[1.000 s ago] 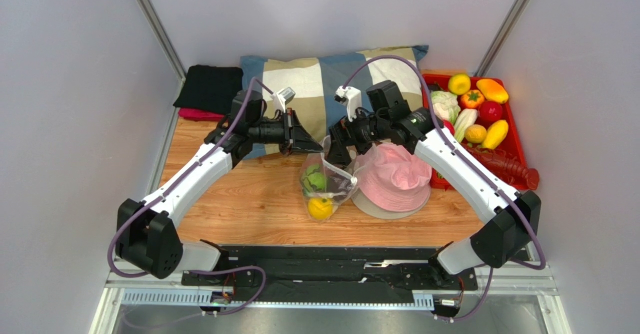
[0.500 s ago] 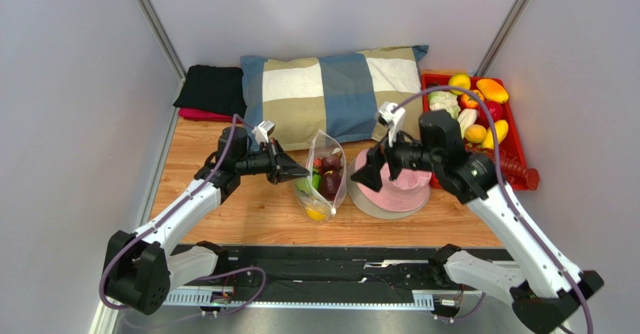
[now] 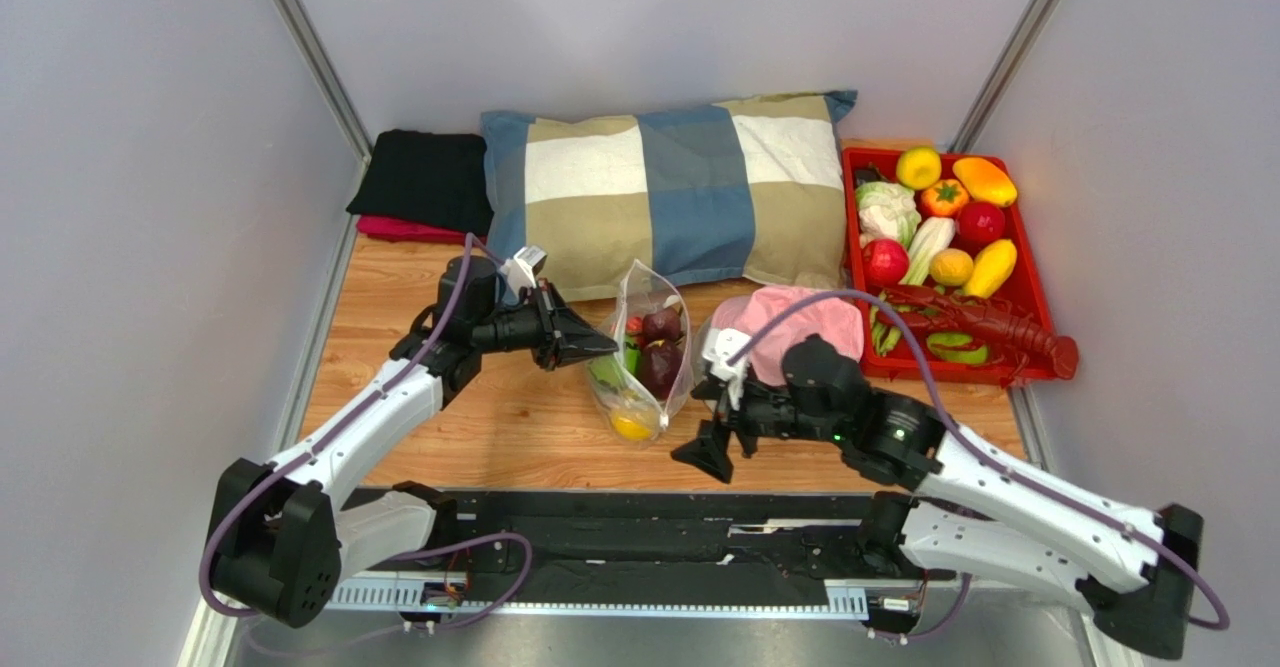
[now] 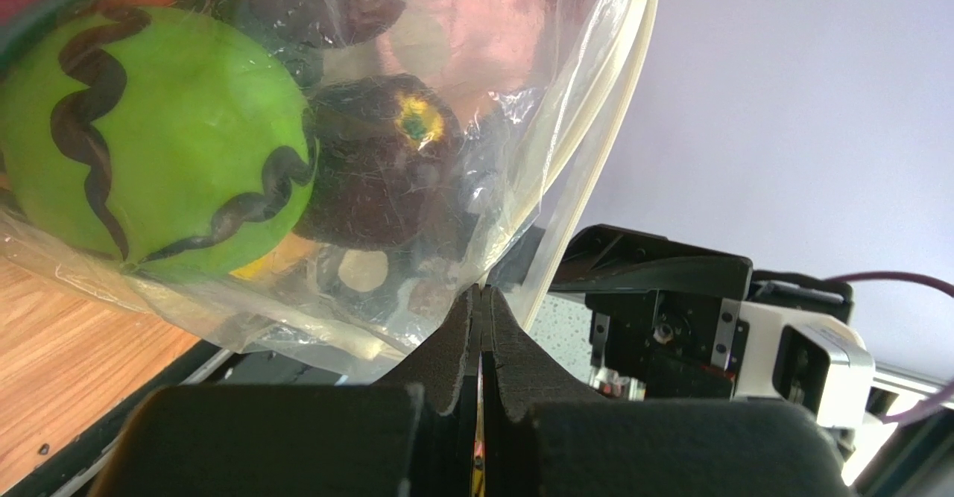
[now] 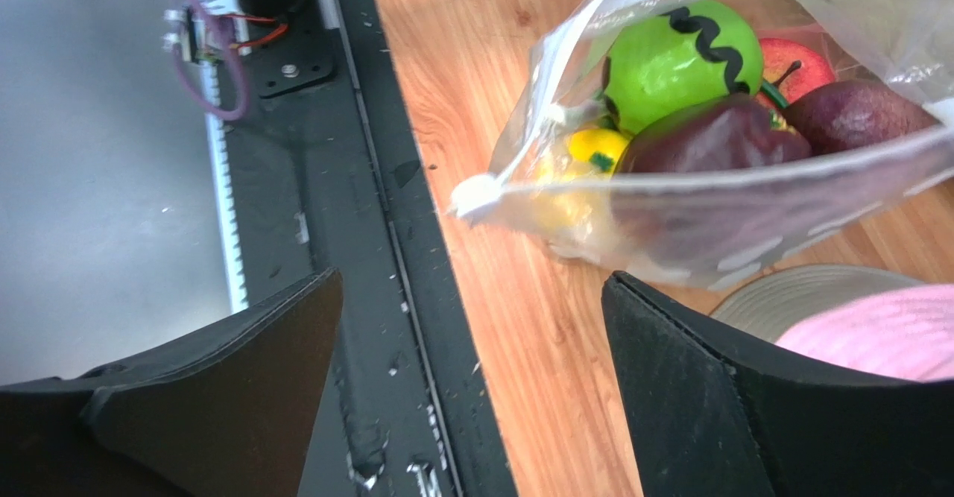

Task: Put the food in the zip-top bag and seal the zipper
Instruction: Place the fake fruit in the zipper food storage bag, then zip the zipper food storage bag at the center of the board.

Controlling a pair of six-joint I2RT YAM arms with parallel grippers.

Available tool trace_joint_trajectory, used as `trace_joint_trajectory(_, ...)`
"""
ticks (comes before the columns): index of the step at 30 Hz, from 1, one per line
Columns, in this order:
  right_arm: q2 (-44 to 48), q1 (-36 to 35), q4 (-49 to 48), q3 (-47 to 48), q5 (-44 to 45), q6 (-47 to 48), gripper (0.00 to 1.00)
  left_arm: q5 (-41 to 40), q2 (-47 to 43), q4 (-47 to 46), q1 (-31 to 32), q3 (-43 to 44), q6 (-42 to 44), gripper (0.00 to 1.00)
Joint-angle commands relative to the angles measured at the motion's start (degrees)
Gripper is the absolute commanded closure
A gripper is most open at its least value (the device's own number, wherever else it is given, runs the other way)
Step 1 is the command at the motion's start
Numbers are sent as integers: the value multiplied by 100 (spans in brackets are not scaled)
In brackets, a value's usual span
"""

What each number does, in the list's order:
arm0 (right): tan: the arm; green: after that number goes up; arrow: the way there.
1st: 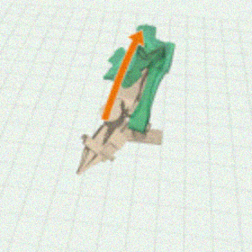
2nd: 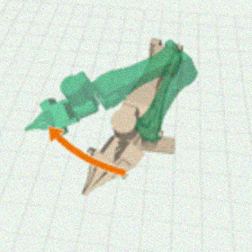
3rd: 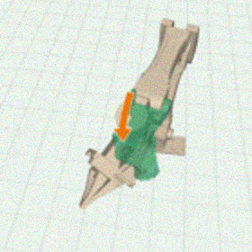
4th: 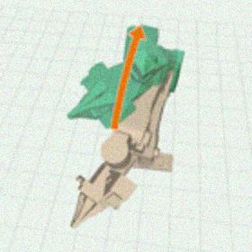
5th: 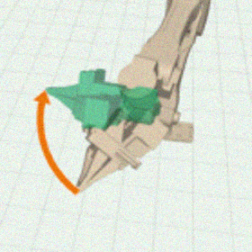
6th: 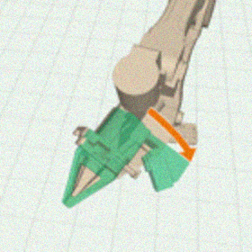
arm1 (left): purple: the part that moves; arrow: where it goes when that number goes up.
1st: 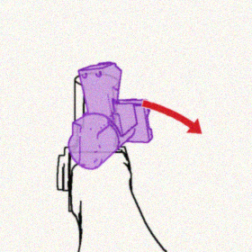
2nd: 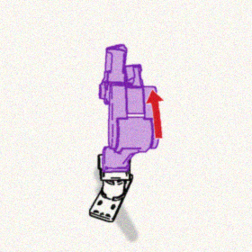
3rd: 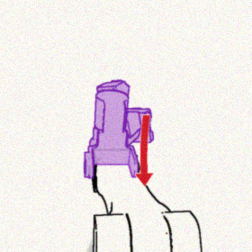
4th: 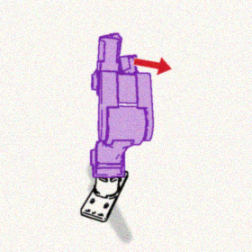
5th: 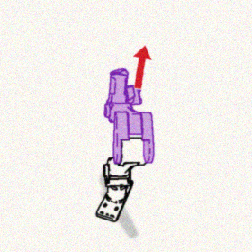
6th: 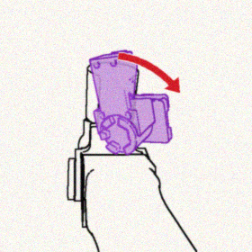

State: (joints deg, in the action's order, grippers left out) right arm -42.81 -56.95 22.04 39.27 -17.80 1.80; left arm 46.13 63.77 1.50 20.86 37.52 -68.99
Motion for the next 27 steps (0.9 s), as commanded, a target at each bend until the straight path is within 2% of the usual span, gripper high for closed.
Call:
trace_joint_trajectory(1,-824,-316,-789,502,971,-83,11,-60,65,-97,-30,326,-132,100)
trace_joint_trajectory(6,-1449,-493,-1026,635,1690,-540,11,10,101,-115,-30,467,-202,100)
trace_joint_trajectory(8,-1572,-484,-1035,766,1771,-532,25,71,31,-115,-30,476,-168,100)
trace_joint_trajectory(10,-1634,-475,-957,881,2236,-427,42,133,-74,77,-30,511,-1,100)
trace_joint_trajectory(11,-1626,-449,-843,985,2316,-244,63,151,-206,253,-30,563,269,100)
trace_joint_trajectory(12,-1626,-431,-772,1039,2403,-207,72,116,-294,472,-30,598,429,100)
trace_joint_trajectory(13,-1643,-379,-676,1091,2422,-181,90,72,-408,988,-30,642,596,100)
trace_joint_trajectory(14,-1634,-274,-475,1162,2404,-15,100,-41,-609,1210,-30,704,902,100)
trace_joint_trajectory(18,-1424,17,-192,1233,1871,476,100,-52,-936,1940,-30,757,1335,100)
trace_joint_trajectory(21,-1046,149,-174,1154,1089,1109,100,-87,-1120,2432,-56,827,1816,86)
trace_joint_trajectory(22,-950,158,-165,1110,912,1590,100,-87,-1164,2530,-82,862,1967,69)
trace_joint_trajectory(23,-766,193,-113,1101,710,1839,100,-104,-1261,2618,-152,993,2177,57)
trace_joint_trajectory(25,-642,210,-77,1083,323,2409,100,-166,-1314,2864,-231,1230,3045,28)
trace_joint_trajectory(27,-580,254,142,1109,33,2666,100,-165,-1314,3083,-258,1809,3950,22)
